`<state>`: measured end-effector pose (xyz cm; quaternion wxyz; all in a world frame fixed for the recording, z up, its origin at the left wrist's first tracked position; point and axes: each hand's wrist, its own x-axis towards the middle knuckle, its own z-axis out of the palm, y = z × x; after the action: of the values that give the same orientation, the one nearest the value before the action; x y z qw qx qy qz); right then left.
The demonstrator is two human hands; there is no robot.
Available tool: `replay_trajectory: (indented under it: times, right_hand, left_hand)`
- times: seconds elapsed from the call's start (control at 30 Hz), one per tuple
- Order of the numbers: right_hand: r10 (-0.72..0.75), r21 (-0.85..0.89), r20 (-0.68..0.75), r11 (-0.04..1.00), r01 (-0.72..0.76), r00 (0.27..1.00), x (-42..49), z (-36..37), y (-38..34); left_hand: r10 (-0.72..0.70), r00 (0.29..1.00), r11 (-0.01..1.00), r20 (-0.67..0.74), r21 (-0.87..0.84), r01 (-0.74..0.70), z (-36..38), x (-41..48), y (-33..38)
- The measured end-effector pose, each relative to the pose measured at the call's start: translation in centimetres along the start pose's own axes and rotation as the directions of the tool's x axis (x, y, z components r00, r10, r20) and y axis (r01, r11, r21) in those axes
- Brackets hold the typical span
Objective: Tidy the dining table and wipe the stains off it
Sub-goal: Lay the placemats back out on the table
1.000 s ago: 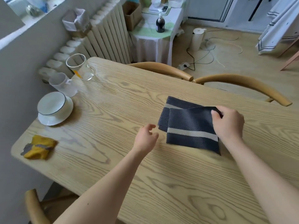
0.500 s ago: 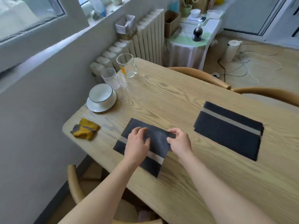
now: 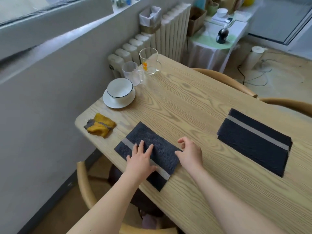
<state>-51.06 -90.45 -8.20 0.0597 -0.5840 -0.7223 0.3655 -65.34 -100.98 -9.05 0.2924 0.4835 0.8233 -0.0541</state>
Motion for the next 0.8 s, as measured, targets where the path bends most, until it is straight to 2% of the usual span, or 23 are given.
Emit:
replay_trajectory:
  times: [0.17,0.3,0.37,0.47,0.6,0.7,0.8]
  right_hand:
    - [-0.003,-0.045,-0.088,0.999,-0.001,0.996,1.5,-3.5,1.6]
    - [0.135,-0.031,-0.244,0.989,-0.147,0.96,3.0,-8.1,5.0]
    - [0.268,0.046,-0.329,0.962,-0.268,0.906,3.6,-10.4,7.1]
    - [0.483,0.107,-0.404,0.868,-0.484,0.777,4.0,-13.7,11.1]
    - [0.68,0.104,-0.384,0.704,-0.702,0.625,3.8,-16.0,15.2]
    - [0.753,0.157,-0.359,0.631,-0.759,0.552,3.9,-16.1,16.9]
    - [0.822,0.377,-0.306,0.568,-0.732,0.48,4.0,-16.0,17.5]
  left_hand:
    - [0.089,0.983,0.996,-0.158,0.015,-0.088,-1.7,1.2,2.0]
    - [0.207,0.959,0.973,-0.191,-0.058,-0.222,-3.7,3.5,6.5]
    - [0.264,0.948,0.95,-0.179,-0.123,-0.287,-4.4,4.9,9.1]
    - [0.34,0.931,0.915,-0.13,-0.181,-0.36,-4.7,6.6,12.8]
    - [0.393,0.919,0.899,-0.025,-0.203,-0.389,-4.5,8.6,16.6]
    - [0.389,0.92,0.898,0.043,-0.24,-0.369,-4.3,9.7,18.3]
    - [0.355,0.932,0.89,0.076,-0.334,-0.311,-3.9,10.5,19.2]
